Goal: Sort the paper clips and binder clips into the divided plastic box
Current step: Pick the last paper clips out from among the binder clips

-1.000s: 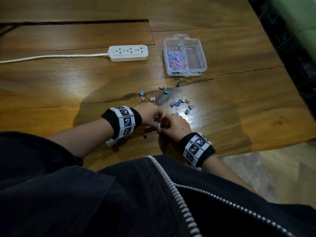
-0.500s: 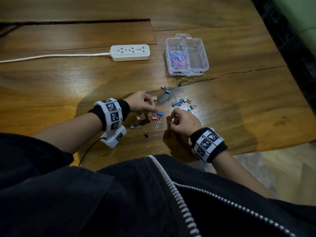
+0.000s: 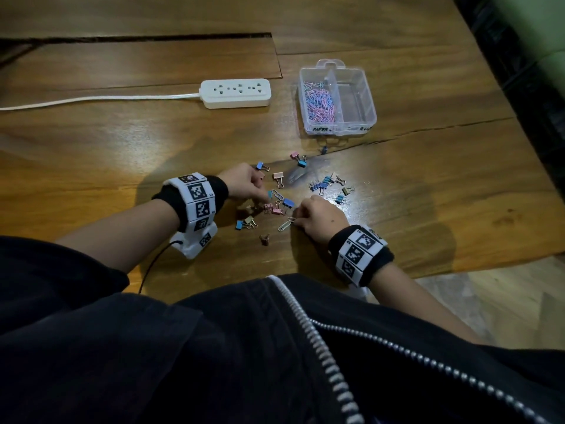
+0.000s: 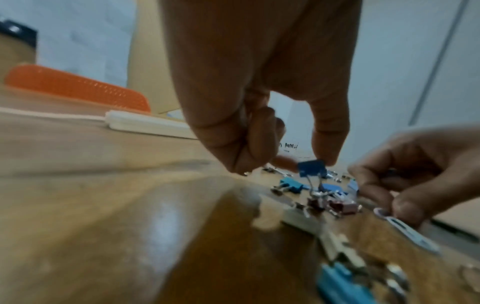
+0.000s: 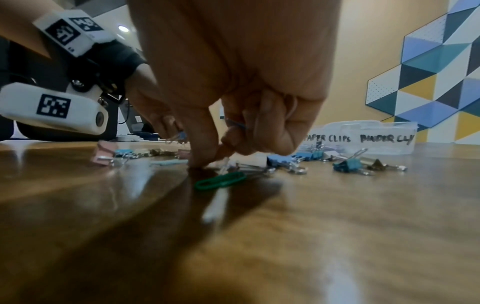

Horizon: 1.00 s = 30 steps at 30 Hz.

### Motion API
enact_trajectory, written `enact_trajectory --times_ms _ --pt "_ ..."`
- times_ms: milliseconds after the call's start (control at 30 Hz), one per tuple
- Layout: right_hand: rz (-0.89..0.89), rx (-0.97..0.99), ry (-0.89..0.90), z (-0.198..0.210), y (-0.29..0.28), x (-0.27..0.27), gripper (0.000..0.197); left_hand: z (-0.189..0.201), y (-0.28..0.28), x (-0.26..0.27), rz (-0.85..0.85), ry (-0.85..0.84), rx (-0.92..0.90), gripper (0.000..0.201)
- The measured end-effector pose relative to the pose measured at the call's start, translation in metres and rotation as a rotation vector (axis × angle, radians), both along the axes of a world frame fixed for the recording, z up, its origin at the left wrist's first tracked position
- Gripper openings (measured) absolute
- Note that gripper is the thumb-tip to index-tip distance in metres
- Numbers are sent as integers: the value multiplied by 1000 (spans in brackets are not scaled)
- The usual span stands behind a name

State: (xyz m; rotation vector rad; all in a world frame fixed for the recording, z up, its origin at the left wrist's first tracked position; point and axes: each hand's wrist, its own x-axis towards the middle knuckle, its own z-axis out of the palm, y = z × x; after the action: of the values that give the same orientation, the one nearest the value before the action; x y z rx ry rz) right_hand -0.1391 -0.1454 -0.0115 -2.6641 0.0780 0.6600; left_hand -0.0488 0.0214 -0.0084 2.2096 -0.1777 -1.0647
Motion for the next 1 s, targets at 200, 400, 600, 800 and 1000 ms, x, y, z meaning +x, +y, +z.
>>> enact_trajectory --times_ms 200,400,600,800,1000 --pt "-284 361 36 8 -13 2 26 8 -8 3 -158 -274 109 24" --pt "-634 1103 256 13 -21 4 30 6 -31 -4 -472 -503 235 21" --pt "-724 1225 455 11 -6 -3 28 1 -36 -3 -555 -489 311 9" --pt "-228 421 89 5 19 -9 15 10 -17 3 253 256 -358 19" --pt "119 7 -85 -4 20 -10 34 28 -7 1 341 511 -615 17"
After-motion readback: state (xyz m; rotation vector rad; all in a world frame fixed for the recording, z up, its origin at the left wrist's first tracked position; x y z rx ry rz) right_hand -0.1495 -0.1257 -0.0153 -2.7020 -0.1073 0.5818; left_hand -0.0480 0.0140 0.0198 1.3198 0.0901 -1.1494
